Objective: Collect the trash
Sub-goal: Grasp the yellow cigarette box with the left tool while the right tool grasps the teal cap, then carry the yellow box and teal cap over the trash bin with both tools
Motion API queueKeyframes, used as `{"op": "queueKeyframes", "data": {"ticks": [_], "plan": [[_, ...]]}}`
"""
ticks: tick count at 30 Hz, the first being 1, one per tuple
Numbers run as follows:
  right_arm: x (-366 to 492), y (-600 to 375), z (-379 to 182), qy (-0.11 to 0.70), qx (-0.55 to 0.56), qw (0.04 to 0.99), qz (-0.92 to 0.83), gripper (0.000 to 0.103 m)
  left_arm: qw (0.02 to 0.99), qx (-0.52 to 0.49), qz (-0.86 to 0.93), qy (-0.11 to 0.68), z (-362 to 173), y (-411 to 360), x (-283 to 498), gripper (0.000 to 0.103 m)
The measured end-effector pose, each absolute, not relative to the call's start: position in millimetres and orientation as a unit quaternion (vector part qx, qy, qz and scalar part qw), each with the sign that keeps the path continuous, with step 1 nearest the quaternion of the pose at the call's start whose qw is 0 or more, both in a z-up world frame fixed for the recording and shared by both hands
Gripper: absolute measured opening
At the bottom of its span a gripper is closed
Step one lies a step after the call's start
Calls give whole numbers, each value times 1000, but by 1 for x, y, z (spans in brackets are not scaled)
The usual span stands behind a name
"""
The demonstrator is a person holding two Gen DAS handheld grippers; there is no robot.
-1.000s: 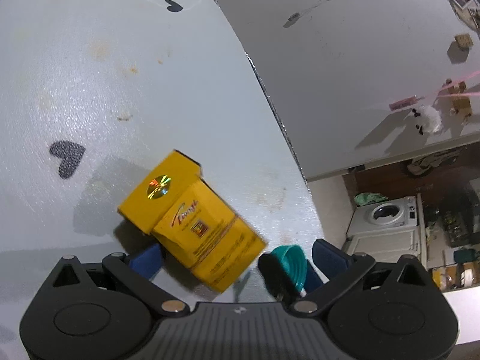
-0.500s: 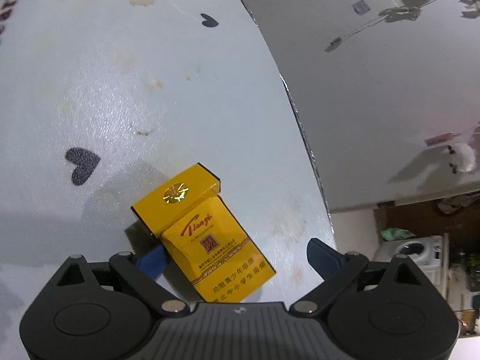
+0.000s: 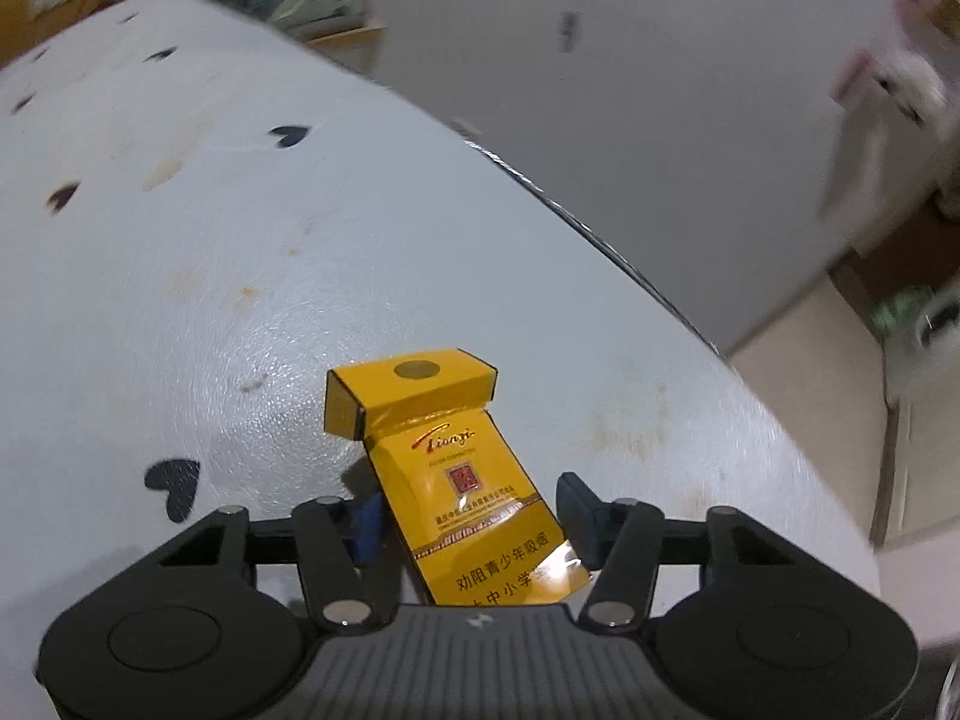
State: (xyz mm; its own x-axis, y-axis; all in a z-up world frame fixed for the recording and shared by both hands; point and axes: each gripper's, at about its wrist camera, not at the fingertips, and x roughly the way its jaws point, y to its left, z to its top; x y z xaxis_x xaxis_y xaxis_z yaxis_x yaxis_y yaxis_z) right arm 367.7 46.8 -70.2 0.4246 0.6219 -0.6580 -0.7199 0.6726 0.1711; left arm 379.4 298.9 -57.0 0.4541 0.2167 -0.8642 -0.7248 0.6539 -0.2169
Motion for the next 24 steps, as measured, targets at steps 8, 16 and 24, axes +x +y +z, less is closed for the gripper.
{"op": "queueKeyframes", "data": {"ticks": [8, 16, 24], "plan": [[356, 28, -63, 363, -62, 847, 384, 50, 846, -207, 173, 460, -60, 272, 329, 48], [328, 17, -65, 374, -64, 842, 383, 50, 857, -144, 77, 489, -60, 238, 276, 45], [294, -2, -72, 402, -61, 834, 373, 50, 855, -103, 67, 504, -54, 200, 229, 43]]}}
